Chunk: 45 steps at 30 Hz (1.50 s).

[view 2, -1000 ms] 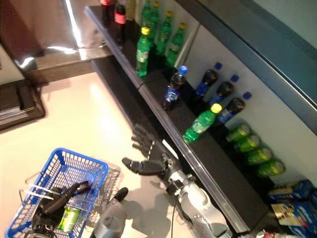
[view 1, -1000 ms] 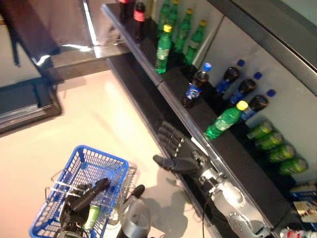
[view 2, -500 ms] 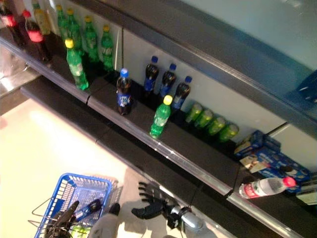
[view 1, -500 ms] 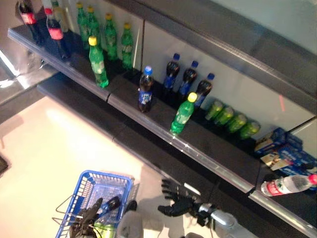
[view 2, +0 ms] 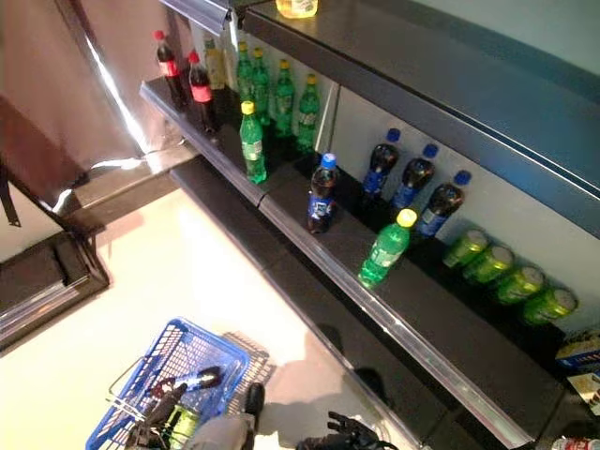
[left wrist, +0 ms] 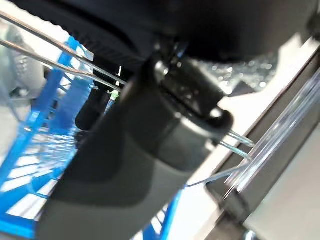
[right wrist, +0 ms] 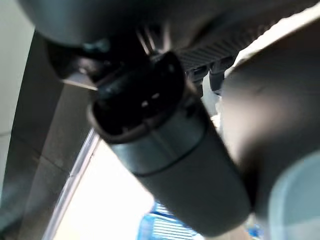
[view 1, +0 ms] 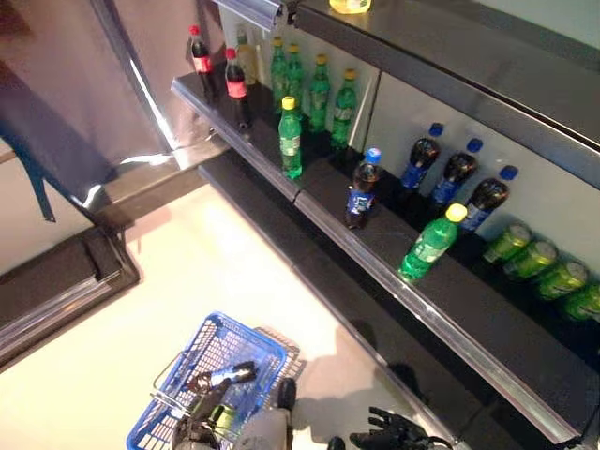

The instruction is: Pick up the drink and place into the basket.

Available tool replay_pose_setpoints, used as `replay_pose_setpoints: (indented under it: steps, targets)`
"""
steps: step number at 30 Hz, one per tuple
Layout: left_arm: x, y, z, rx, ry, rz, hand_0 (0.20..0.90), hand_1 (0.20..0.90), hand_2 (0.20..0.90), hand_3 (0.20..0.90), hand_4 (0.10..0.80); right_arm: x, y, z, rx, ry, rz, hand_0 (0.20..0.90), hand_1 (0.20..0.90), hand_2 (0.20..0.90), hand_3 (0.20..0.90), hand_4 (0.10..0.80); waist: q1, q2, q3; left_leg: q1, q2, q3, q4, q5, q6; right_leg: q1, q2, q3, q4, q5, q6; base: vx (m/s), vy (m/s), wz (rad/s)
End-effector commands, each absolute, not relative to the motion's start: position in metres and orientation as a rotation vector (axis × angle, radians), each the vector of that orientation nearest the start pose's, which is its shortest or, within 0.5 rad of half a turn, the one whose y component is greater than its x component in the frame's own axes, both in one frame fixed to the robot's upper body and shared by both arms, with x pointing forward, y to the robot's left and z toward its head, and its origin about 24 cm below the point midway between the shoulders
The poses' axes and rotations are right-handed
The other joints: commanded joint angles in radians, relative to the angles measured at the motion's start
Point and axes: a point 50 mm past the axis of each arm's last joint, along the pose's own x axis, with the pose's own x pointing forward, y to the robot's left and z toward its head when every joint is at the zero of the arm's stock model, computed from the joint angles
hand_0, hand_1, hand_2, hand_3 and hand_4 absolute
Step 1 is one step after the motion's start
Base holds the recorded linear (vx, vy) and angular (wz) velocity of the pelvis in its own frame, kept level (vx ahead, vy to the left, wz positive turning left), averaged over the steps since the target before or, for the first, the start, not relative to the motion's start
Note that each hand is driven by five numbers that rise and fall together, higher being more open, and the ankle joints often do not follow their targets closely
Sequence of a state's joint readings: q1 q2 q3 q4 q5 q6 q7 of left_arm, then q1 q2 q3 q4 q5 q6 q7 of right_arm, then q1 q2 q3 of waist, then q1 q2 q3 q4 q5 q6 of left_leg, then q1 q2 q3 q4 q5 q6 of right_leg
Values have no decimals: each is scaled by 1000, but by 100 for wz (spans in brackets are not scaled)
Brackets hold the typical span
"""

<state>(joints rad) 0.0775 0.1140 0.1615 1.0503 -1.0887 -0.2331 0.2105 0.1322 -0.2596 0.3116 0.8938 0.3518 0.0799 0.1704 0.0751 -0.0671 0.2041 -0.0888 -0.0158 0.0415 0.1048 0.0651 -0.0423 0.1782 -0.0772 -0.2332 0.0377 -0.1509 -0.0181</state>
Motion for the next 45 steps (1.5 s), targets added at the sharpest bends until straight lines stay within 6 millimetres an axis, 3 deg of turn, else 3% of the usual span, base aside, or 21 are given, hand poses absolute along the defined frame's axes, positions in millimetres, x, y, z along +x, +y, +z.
replay_pose_setpoints:
  steps: [1,2,4,6,8,10,11,12,13,15,17,20,24,26,30,32,34,36,39,42,45]
  targets:
    - [92,255,-140,-749,588,1098,300,300,300,200,100,65,-213,-157,1,1182,116,900,900,900,900,800,-17,-20,-52,53,80,-21,-48,-4,-34,-94,3,96,-16,141,73,188,480,-8]
    - [93,253,-140,-749,586,1098,300,300,300,200,100,55,-217,-159,1,1203,107,900,900,900,900,800,-21,-20,-59,61,153,-23,-96,53,-60,-89,-8,101,-9,132,77,174,440,1]
    - [98,252,-140,-752,582,1078,300,300,300,200,100,50,-219,-161,30,1209,80,900,900,900,900,800,-24,-17,-59,64,207,-24,-106,68,-78,-91,-37,99,16,120,89,187,513,-6]
    - [109,251,-139,-747,582,1040,300,300,300,200,100,50,-219,-162,54,1212,56,900,900,900,900,800,-32,-8,-57,71,221,6,-91,46,-85,-94,-80,87,44,113,111,233,673,11]
    - [122,249,-135,-704,585,987,300,300,300,200,100,55,-218,-163,53,1211,42,900,900,900,900,800,-32,0,-53,73,211,12,-59,15,-87,-103,-140,83,85,112,143,284,802,48]
    - [132,248,-131,-638,605,931,300,300,300,200,100,65,-214,-163,53,1201,-6,900,900,900,900,800,-21,-2,-41,35,131,11,67,-60,-52,-92,-217,82,138,145,173,276,810,69]
    - [137,250,-128,-616,585,914,300,300,300,200,100,70,-211,-162,83,1182,-37,900,900,900,900,800,-18,-3,-36,49,84,22,81,-85,-13,-138,-275,90,237,253,178,199,630,58]
    - [138,252,-126,-611,578,909,300,300,300,200,100,72,-209,-162,83,1174,-34,900,900,900,900,800,-19,2,-34,58,70,22,78,-91,-1,-158,-282,93,276,268,174,247,826,46]
    - [141,257,-121,-594,553,892,300,300,300,200,100,79,-205,-159,50,1136,-11,900,900,900,900,800,-26,25,-32,86,40,24,50,-97,33,-217,-262,123,416,266,155,210,663,15]
    - [145,261,-117,-558,534,854,300,300,300,200,100,89,-202,-156,77,1097,-44,900,900,900,900,800,-47,36,-33,109,13,7,14,-94,53,-249,-157,142,447,210,140,219,510,14]
    - [150,265,-113,-538,516,835,300,300,300,200,100,95,-203,-152,124,1067,-63,900,900,900,900,800,-64,29,-50,121,-34,-3,-8,-95,60,-256,-41,114,374,176,129,254,313,53]
    - [157,261,-113,-552,512,815,300,300,300,200,100,91,-211,-154,125,1081,-75,900,900,900,900,800,-94,24,-67,136,-79,-19,-15,-113,67,-245,40,163,184,150,95,302,233,59]
    - [165,235,-119,-529,567,671,300,300,300,200,100,71,-219,-159,168,1111,-139,900,900,900,900,800,-154,13,-80,166,-170,-95,-3,-168,89,-355,125,276,24,291,114,367,211,70]
    - [162,228,-123,-538,582,631,300,300,300,200,100,66,-220,-161,170,1132,-153,900,900,900,900,800,-163,8,-76,205,-201,-116,12,-205,92,-405,147,220,25,334,120,432,186,93]
    - [152,211,-130,-503,632,530,300,300,300,200,100,61,-222,-162,194,1164,-216,900,900,900,900,800,-142,-2,-79,247,-252,-95,102,-250,84,-391,167,-8,50,331,92,475,201,35]
    - [150,205,-132,-473,657,502,300,300,300,200,100,55,-223,-164,207,1178,-246,900,900,900,900,800,-150,8,-93,261,-248,-58,158,-257,77,-377,151,-46,39,319,72,465,178,25]
    - [146,204,-135,-472,685,507,300,300,300,200,100,47,-226,-165,212,1197,-284,900,900,900,900,800,-176,33,-94,273,-208,-7,246,-220,51,-379,151,-11,61,282,54,457,159,37]
    - [146,206,-135,-464,692,515,300,300,300,200,100,45,-226,-165,209,1200,-293,900,900,900,900,800,-218,55,-101,280,-128,81,366,-69,-20,-357,158,15,77,229,16,362,110,39]
    - [149,201,-134,-459,668,508,300,300,300,200,100,46,-231,-163,164,1198,-264,900,900,900,900,800,-217,27,-92,108,-97,131,720,64,-68,-272,117,33,41,206,-16,371,74,21]
    - [146,204,-133,-474,661,557,300,300,300,200,100,60,-237,-159,135,1146,-236,900,900,900,900,800,-172,-4,-58,-79,55,169,702,0,-16,-186,92,86,30,182,-22,259,60,-12]
    - [136,214,-135,-483,676,612,300,300,300,200,100,77,-232,-157,122,1100,-205,900,900,900,900,800,-139,-12,-51,-75,61,116,461,-5,6,-153,86,168,18,170,0,302,219,-62]
